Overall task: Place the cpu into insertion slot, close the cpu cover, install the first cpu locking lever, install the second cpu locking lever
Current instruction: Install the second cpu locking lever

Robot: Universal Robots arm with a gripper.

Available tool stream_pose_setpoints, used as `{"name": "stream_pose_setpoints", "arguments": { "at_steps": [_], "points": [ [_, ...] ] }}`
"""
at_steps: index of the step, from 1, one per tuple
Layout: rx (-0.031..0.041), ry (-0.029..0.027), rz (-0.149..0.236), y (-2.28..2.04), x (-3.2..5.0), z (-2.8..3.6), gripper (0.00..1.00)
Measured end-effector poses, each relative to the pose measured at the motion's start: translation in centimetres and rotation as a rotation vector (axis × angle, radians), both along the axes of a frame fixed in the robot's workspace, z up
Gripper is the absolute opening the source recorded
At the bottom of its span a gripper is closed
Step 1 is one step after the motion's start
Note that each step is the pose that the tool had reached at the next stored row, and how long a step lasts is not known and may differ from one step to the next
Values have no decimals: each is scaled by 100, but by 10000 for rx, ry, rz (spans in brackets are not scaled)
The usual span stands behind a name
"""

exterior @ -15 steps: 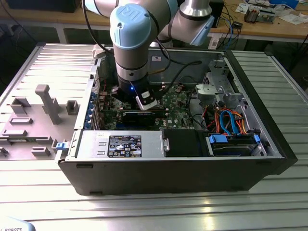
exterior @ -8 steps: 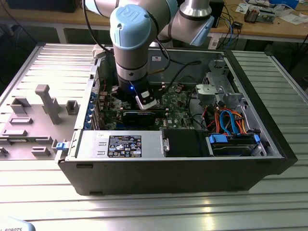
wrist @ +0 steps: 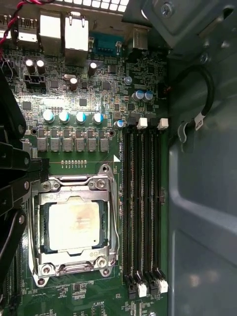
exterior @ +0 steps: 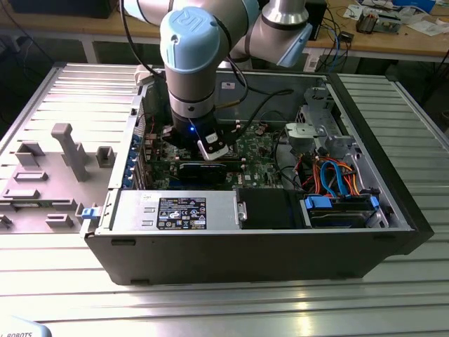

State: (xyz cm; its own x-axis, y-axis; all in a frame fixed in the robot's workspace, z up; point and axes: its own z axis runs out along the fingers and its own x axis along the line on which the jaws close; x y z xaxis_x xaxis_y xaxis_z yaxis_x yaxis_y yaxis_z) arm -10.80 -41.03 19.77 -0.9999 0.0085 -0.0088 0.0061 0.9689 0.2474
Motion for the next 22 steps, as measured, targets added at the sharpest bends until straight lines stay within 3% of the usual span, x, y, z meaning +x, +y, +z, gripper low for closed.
{"name": "stream_pose_setpoints", "arguments": {
  "at_steps": [6, 10, 22],
  "points": [
    [1, 0, 0, 0, 0, 87, 11],
    [0, 1, 0, 0, 0, 183, 11],
    [1, 0, 0, 0, 0, 214, 11]
  ]
}}
